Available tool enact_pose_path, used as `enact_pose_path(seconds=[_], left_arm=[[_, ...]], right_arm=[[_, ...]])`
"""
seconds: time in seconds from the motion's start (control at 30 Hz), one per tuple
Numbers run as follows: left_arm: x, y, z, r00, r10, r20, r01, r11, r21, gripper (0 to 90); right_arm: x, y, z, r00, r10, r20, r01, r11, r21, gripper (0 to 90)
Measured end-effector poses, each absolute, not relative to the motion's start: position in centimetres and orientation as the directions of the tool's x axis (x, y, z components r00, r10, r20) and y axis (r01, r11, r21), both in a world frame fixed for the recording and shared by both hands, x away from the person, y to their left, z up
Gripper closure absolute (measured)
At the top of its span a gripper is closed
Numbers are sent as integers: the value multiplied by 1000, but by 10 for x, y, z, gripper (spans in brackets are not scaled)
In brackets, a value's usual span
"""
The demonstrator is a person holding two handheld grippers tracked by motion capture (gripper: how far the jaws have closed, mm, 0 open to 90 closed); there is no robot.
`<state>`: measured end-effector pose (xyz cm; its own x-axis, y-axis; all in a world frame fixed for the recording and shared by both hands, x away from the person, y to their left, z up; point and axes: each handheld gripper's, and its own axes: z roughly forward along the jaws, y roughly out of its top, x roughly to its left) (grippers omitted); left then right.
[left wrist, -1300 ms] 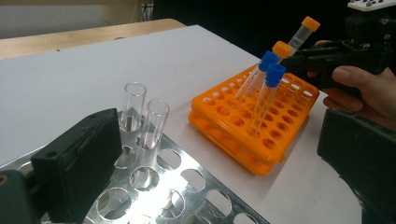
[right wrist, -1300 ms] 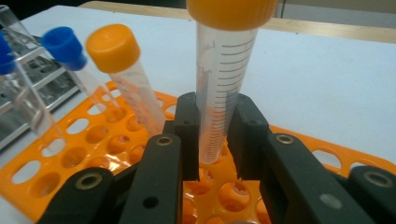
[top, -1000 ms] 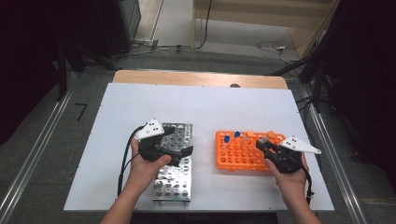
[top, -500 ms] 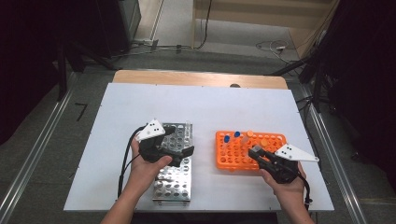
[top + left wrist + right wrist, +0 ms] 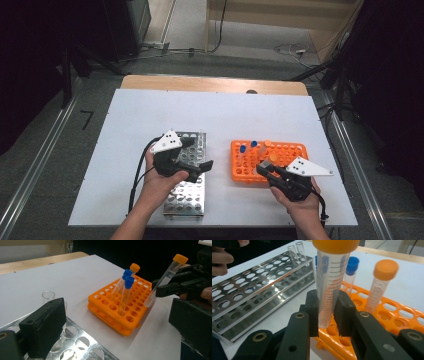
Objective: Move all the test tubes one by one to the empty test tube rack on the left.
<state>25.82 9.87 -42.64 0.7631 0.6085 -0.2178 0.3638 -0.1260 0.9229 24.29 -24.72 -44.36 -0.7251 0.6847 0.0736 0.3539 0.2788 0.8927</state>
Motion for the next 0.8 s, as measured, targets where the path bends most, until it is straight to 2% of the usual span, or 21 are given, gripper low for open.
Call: enact_pose_path(seconds=[0.4,0.57,0.8], left_arm=[[253,87,-425,775,598,-203,350,-139,926,75],[251,81,-424,775,601,-192,349,-154,924,153],[250,71,-426,815,543,-201,347,-180,920,275]], right_arm=[[240,-224,-448,-774,630,68,342,325,882,727],[241,-214,-451,-786,614,73,348,341,873,727],[242,-199,-455,-805,589,72,346,369,863,728]])
